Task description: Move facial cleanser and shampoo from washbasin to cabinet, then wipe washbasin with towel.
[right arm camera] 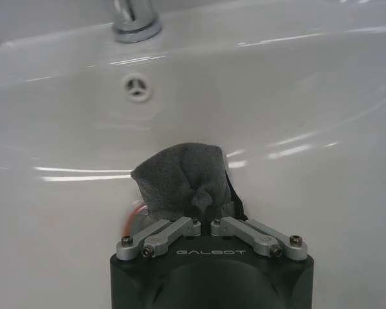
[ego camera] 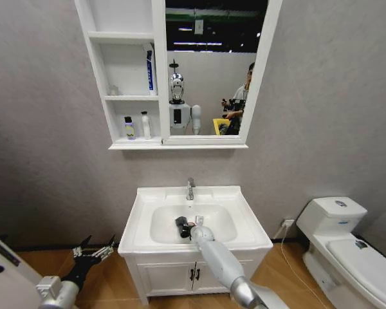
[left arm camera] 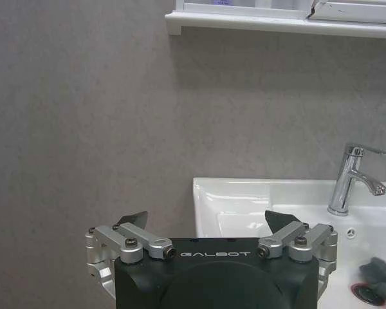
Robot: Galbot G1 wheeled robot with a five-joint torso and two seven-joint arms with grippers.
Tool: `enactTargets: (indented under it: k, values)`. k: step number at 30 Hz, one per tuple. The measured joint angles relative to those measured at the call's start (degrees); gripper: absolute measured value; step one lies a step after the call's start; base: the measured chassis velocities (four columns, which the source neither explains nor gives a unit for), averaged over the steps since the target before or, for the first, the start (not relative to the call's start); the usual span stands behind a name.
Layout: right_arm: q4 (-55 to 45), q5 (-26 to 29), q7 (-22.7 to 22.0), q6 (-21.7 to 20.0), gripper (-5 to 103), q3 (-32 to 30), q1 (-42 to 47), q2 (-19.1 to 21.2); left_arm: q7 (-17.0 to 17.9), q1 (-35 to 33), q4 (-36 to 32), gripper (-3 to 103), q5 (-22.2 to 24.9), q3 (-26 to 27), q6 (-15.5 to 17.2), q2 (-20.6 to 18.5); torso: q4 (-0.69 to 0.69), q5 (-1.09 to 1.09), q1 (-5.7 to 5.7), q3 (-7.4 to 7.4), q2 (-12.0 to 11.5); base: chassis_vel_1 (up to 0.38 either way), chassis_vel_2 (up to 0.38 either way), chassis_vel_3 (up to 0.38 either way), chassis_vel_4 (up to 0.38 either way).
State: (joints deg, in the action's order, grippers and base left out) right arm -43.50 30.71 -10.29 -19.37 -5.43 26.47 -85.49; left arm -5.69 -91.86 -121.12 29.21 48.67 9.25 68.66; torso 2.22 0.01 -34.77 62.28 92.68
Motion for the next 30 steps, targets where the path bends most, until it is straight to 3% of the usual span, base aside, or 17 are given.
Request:
enactTargets:
  k: [4,9,13,20,30]
  values:
    - [-2.22,-1.95,-0.81,0.44,2,-0.52,1.11,3.03,0.0,0.0,0.0,100,0.0,0.0,0.0,0.0,0.03,0.0,0.0,0.0,0.0,0.0,0.0,0.0,0.0]
    - [-1.84,0.12,-0.26,-0.28,2,-0.86,1.04,2.51,0.0,0.0,0.0,100,0.0,0.0,0.0,0.0,0.01,-0.01,0.0,0.0,0.0,0.0,0.0,0.0,0.0]
    - [-0.4,1.16,1.74,-0.67,2,-0.17,0.75,-2.41,0.0,0.0,0.0,100,0.0,0.0,0.0,-0.01,-0.02,-0.02,0.0,0.0,0.0,0.0,0.0,0.0,0.0]
    - [-0.86,1.53,2.55,-0.61,2,0.54,1.28,-5.16,0.0,0.0,0.0,100,0.0,0.0,0.0,0.0,-0.04,-0.01,0.0,-0.01,0.0,0.0,0.0,0.0,0.0]
    - [-1.82,-2.36,2.32,1.84,2,-1.91,1.68,2.95,0.0,0.0,0.0,100,0.0,0.0,0.0,0.0,0.03,-0.01,0.0,0.0,0.0,0.0,0.0,0.0,0.0]
